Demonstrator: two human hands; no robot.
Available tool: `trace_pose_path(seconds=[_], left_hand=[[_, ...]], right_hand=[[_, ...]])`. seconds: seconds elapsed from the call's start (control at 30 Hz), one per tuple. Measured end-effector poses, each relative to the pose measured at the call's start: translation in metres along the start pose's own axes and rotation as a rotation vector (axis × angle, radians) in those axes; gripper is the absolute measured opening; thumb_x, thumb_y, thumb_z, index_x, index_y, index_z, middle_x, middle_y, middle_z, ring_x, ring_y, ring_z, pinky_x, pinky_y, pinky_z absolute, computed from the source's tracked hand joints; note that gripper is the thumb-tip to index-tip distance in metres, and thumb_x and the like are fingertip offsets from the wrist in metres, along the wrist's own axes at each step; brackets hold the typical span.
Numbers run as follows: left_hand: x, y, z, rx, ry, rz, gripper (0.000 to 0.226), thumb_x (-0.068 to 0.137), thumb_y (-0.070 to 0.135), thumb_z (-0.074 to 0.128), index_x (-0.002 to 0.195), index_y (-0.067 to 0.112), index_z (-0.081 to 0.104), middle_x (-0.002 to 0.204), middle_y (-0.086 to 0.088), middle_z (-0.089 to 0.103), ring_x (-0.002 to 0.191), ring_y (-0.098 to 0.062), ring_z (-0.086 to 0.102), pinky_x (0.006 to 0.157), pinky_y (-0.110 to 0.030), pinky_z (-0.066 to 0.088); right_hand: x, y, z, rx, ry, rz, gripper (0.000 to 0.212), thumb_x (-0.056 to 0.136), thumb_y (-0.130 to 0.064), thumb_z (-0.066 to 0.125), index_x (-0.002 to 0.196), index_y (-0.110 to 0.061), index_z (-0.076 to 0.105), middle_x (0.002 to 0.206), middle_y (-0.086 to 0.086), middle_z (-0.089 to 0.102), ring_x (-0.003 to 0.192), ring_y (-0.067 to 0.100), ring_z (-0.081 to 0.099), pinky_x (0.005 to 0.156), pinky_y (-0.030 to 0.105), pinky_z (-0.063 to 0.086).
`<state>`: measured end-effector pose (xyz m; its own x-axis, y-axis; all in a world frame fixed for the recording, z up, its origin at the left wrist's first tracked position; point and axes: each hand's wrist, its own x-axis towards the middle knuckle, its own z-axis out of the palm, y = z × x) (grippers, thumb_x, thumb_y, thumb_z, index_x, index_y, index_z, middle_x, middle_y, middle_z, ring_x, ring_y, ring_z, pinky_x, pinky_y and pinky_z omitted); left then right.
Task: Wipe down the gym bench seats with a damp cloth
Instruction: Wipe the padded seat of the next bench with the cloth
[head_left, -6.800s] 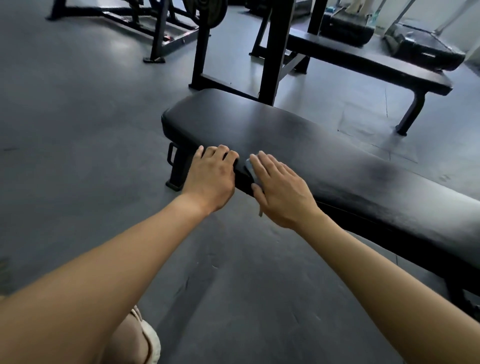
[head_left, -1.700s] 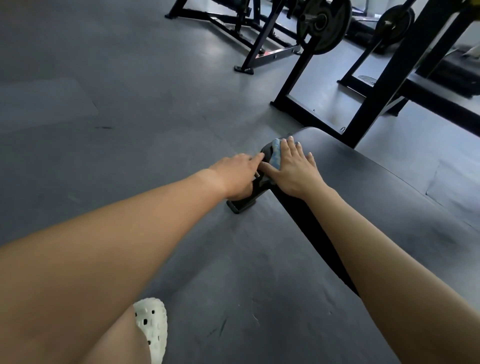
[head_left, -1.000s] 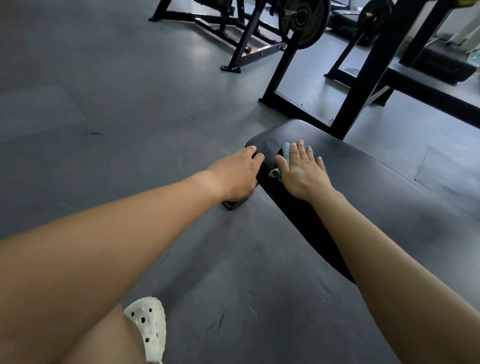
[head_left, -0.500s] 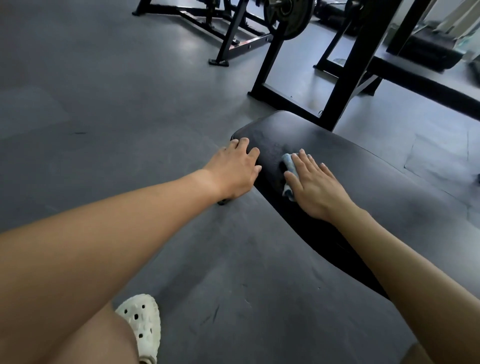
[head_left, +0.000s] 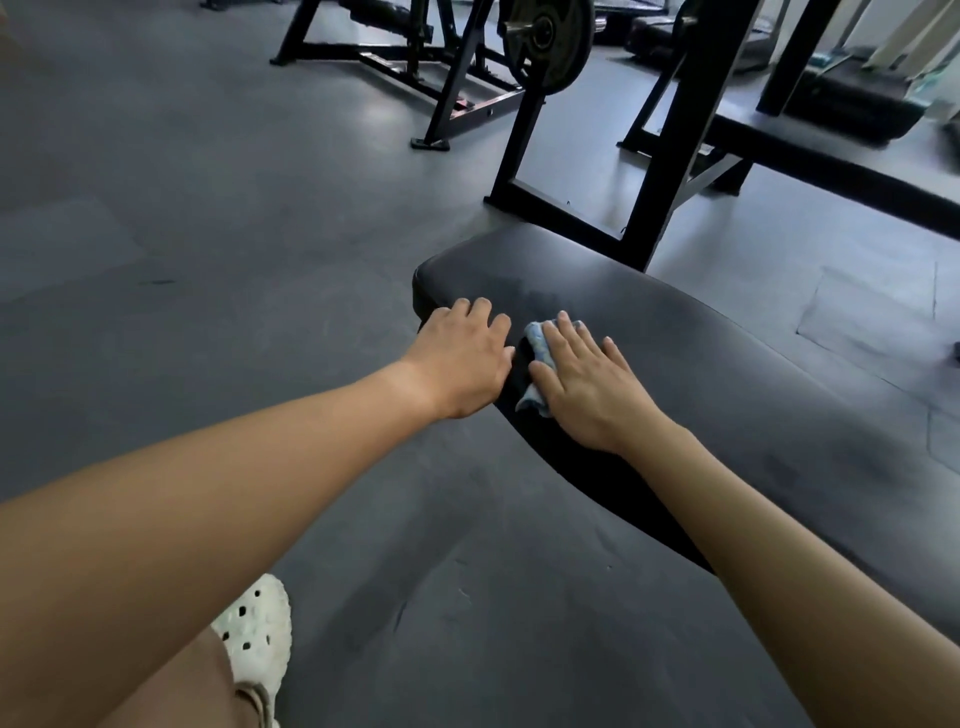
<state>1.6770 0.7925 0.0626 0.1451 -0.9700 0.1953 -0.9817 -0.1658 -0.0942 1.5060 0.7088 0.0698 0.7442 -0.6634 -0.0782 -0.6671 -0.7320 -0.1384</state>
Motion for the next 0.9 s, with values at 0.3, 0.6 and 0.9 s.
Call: trace_pose_path(seconds=[0.3, 0.6, 0.9], left_hand=[[-0.016, 0.041, -0.006, -0.044, 0.077, -0.075, 0.044, 0.107, 0.043, 0.035, 0.127, 0.009, 0.054, 0.135, -0.015, 0.050, 0.115, -0.033, 0.052, 0.089, -0.045, 0.050], [-0.049, 0.099, 0.006, -0.204, 0.088, -0.190, 0.044, 0.107, 0.040, 0.036, 0.136, 0.010, 0.053, 0.146, -0.012, 0.050, 0.138, -0.031, 0.044, 0.107, -0.046, 0.043], [-0.057, 0.137, -0.009, -0.208, 0.011, -0.450, 0.042, 0.111, 0.031, 0.034, 0.147, 0.012, 0.046, 0.159, -0.010, 0.039, 0.149, -0.032, 0.031, 0.114, -0.050, 0.036]], right_hand=[[-0.075, 0.040, -0.003, -0.070, -0.018, -0.100, 0.067, 0.106, -0.053, 0.013, 0.164, -0.023, -0.002, 0.171, -0.005, -0.009, 0.156, 0.009, -0.009, 0.128, 0.038, -0.004], [-0.024, 0.054, -0.007, -0.022, -0.019, -0.019, 0.065, 0.107, -0.045, 0.017, 0.163, -0.016, 0.004, 0.171, 0.004, -0.002, 0.158, 0.022, -0.002, 0.127, 0.047, 0.002], [-0.094, 0.068, 0.003, -0.005, -0.011, -0.161, 0.064, 0.108, -0.045, 0.017, 0.164, -0.017, 0.002, 0.171, 0.002, -0.004, 0.158, 0.020, -0.003, 0.128, 0.043, 0.001]])
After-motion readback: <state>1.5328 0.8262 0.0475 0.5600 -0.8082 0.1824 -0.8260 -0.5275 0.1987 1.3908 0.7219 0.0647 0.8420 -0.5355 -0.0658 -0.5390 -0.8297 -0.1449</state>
